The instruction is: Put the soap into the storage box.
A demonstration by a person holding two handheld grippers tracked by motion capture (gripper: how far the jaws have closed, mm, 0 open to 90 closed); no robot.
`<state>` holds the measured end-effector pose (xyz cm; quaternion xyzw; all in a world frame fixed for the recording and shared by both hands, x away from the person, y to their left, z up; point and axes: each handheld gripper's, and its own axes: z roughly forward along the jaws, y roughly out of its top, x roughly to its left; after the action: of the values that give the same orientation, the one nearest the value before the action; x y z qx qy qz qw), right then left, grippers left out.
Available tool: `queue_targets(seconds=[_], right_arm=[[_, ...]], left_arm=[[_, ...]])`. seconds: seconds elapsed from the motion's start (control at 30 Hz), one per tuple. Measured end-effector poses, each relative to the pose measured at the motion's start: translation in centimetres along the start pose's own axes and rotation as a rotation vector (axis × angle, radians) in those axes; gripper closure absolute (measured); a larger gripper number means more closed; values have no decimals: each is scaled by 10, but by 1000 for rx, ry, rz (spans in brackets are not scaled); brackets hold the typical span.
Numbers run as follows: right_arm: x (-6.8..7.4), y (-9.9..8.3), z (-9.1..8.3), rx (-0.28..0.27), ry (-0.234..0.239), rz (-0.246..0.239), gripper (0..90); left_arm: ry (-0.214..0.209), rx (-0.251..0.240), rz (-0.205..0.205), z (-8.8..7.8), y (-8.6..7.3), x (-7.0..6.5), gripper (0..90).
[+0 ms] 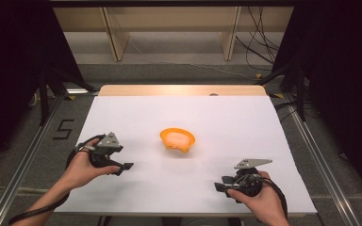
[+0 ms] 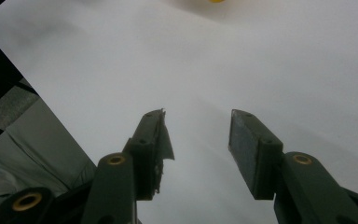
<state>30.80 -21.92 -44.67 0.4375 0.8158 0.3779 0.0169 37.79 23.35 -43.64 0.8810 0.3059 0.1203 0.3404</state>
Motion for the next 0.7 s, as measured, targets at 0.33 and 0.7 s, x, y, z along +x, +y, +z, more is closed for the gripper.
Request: queue_targets(seconds=[0.33,0.7], right_arm=[[2,-1,3,7,12,-1,552],[-1,-1,3,8,2,-8,550]], left_arm=[[80,-10,-144,-13,-58,5,225],[92,-13,-150,-12,-70,13,227]])
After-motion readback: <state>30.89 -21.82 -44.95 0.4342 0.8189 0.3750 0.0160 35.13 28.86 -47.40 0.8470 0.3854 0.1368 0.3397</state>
